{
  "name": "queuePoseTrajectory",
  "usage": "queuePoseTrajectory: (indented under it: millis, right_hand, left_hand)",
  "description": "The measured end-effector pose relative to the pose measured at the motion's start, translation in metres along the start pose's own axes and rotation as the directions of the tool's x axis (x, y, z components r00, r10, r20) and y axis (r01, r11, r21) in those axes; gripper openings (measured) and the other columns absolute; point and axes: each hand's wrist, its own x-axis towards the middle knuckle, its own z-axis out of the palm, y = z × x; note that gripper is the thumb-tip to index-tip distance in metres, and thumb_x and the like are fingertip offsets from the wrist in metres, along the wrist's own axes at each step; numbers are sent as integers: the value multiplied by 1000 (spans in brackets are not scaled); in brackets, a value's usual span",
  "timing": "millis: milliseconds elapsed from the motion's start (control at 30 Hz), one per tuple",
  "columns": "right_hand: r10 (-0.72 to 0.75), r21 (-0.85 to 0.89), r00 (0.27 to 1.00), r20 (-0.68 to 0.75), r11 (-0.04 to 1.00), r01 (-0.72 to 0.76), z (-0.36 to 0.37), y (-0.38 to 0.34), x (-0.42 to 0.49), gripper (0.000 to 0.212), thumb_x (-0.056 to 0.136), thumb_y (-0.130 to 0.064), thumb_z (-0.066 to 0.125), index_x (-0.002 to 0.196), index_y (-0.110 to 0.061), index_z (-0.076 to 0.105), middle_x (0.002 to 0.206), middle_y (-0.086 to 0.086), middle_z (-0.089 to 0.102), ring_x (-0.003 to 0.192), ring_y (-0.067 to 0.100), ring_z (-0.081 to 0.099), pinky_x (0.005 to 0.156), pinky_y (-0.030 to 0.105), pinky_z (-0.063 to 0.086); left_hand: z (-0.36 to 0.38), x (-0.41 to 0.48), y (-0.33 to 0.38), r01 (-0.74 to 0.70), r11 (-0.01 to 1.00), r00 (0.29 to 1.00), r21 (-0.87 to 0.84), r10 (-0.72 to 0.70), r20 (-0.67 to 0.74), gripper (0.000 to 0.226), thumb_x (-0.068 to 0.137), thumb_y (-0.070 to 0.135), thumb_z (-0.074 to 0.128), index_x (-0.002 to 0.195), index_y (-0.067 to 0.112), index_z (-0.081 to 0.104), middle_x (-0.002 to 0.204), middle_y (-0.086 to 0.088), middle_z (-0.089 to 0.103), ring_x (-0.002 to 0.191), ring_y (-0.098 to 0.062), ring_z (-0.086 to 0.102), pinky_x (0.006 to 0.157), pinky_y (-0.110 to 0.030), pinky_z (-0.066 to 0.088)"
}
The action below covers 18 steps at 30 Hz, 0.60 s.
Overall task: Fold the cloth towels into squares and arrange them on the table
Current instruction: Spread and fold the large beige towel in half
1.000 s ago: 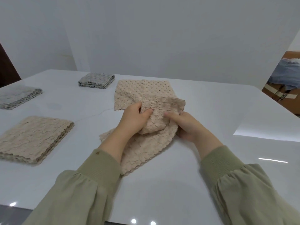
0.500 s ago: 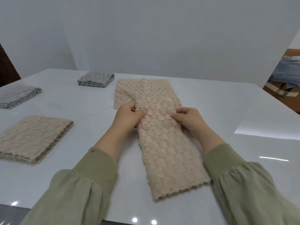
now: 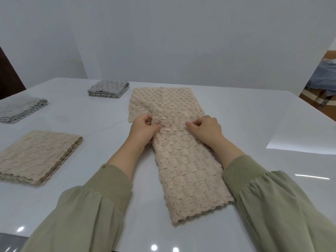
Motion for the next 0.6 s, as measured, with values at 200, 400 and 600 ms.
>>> queuePoseTrajectory:
  millis: [200,400,600]
  right_hand:
    - [63,746,984,168,644,-169,-19,-9,-13,26,88,-12,64,112,-5,60,82,3,62,55,6,57,52,24,49]
    - [12,866,930,368,360,-347,-17,4,2,73,74,-12,75,136,3,38,88,9,64,60,12,55,49,22,44]
    - [-33,840,928,372,437,-321,-23,3,3,40,64,-6,75,100,1,58,83,13,58,66,21,59,52,28,50]
  left_hand:
    - [1,-6,7,-54,963,991,-263,85,108,33,85,-15,52,104,10,61,92,-5,69,73,-9,68,56,-17,51]
    - [-1,-10,13,-146,955,971,-257,188,147,36,84,-19,49,92,14,61,77,8,71,76,-7,68,64,-20,52]
    - [-8,-7,13,-212,953,970,218,232,-68,21,77,11,71,59,11,59,59,4,56,58,-11,51,61,-26,39]
